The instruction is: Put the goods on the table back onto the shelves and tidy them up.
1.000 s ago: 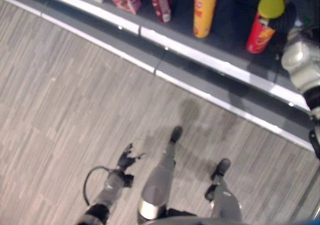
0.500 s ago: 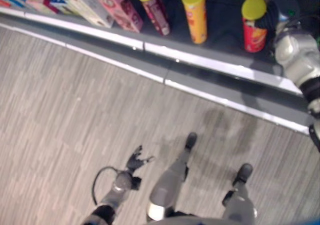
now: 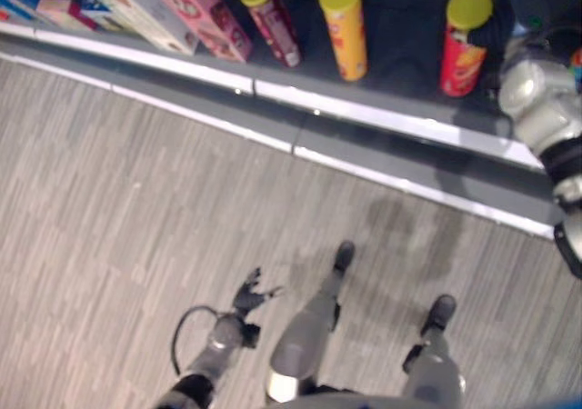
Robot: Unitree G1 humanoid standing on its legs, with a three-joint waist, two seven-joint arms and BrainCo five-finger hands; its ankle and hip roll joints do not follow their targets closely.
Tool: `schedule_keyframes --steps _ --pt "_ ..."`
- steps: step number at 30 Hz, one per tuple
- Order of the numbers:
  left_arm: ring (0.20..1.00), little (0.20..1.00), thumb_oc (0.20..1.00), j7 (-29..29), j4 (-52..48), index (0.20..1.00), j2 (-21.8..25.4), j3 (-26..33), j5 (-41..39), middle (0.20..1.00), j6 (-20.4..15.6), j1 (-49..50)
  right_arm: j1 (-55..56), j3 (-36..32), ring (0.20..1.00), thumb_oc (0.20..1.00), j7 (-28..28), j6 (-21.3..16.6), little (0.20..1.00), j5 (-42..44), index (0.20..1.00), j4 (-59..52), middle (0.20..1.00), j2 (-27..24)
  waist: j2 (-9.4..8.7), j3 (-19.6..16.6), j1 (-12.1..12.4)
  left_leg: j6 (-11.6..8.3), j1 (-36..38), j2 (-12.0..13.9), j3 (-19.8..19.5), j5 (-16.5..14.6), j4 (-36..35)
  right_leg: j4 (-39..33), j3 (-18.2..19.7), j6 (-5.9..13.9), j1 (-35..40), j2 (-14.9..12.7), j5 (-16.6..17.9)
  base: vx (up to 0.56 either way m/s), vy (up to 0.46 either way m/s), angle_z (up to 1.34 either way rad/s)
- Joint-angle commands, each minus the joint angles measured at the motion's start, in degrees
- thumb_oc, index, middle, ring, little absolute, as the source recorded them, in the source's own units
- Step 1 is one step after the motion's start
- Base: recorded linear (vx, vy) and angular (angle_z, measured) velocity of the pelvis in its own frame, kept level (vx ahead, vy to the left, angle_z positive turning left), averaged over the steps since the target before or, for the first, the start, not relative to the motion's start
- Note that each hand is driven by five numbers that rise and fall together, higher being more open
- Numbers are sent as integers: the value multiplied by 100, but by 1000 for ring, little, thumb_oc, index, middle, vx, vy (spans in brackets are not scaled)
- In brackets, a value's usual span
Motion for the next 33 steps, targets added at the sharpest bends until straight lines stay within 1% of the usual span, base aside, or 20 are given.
schedule_keyframes --steps 1,8,16,18,33 --pt "1000 1000 1000 139 231 1000 125 -240 -185 1000 -65 -82 -583 161 200 200 -300 -188 200 270 200 -232 200 -12 -423 -222 36 -152 89 107 -91 -704 -87 234 449 122 -454 -275 -126 0 0 0" --pt "1000 1000 1000 160 241 1000 137 -225 -242 1000 -68 -64 -606 150 200 200 -211 -244 200 561 200 -74 200 144 -496 -223 47 -146 104 110 -85 -710 -88 244 469 109 -446 -262 -132 0 0 0" --pt "1000 1000 1000 182 278 1000 137 -205 -264 1000 -72 -78 -610 172 200 200 -121 -260 200 741 200 173 200 279 -537 -187 40 -160 88 116 -95 -702 -87 259 475 97 -447 -249 -144 0 0 0" --pt "1000 1000 1000 196 271 1000 141 -198 -278 1000 -86 -72 -595 195 200 200 -80 -262 200 802 200 293 200 399 -545 -155 34 -165 87 127 -86 -699 -81 263 492 93 -469 -246 -138 0 0 0" --pt "1000 1000 1000 233 229 1000 120 -215 -321 1000 -105 -58 -643 292 200 200 -55 -242 200 774 200 672 200 593 -531 -126 51 -179 90 144 -92 -678 -121 283 486 93 -491 -243 -150 0 0 0"
